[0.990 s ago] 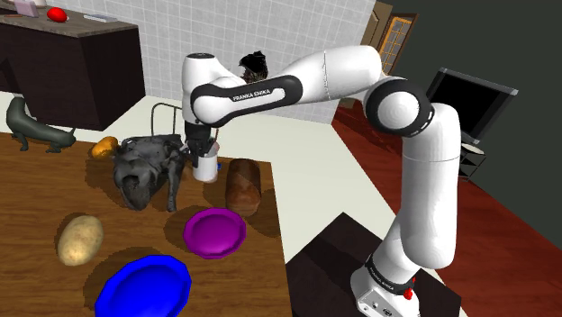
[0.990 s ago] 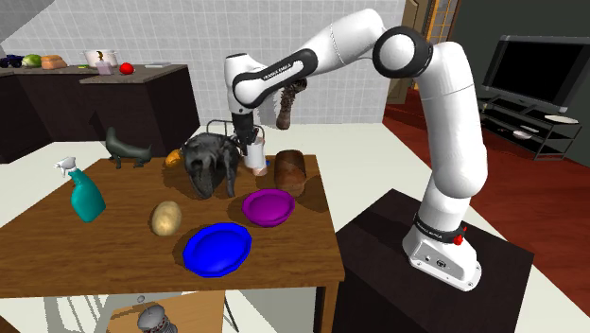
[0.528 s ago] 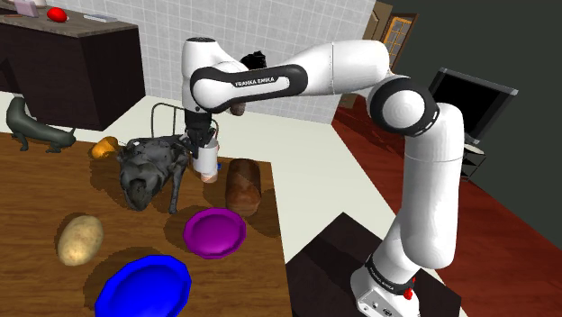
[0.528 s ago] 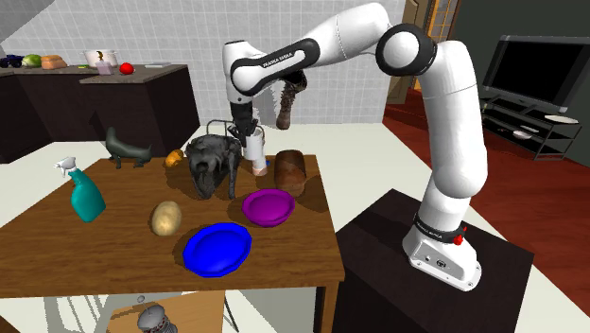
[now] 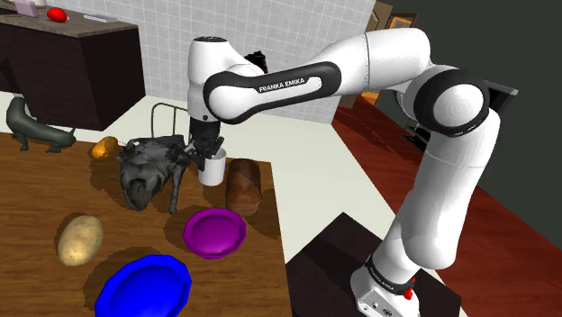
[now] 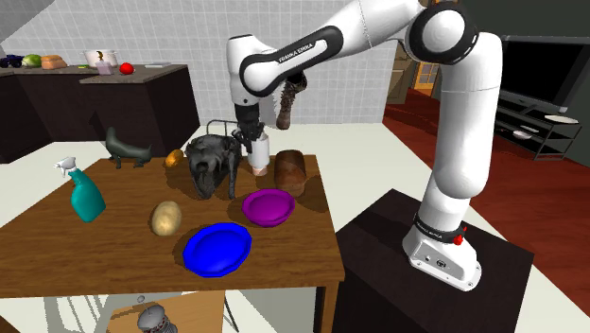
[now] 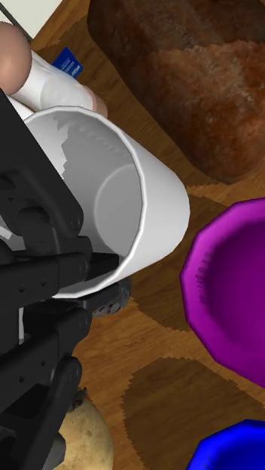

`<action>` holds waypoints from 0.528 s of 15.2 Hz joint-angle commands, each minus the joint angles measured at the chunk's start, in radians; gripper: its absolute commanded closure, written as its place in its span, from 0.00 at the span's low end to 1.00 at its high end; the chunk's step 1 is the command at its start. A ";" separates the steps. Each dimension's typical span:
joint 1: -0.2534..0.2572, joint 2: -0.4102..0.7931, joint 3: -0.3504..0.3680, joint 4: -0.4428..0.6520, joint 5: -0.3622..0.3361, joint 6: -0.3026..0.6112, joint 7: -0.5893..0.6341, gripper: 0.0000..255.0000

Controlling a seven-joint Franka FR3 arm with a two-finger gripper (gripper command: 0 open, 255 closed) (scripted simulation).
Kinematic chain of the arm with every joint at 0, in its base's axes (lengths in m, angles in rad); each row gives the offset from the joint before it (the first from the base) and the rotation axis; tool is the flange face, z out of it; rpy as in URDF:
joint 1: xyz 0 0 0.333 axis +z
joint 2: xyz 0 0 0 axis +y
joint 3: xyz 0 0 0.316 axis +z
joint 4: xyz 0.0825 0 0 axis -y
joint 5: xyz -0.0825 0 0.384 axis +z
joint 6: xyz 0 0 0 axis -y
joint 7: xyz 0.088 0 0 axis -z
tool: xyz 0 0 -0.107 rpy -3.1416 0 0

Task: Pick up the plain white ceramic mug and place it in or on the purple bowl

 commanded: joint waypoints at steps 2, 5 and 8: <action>0.024 -0.080 0.024 -0.092 0.018 0.013 0.046 1.00; 0.047 -0.156 0.048 -0.173 0.041 0.019 0.086 1.00; 0.058 -0.178 0.059 -0.221 0.047 0.045 0.106 1.00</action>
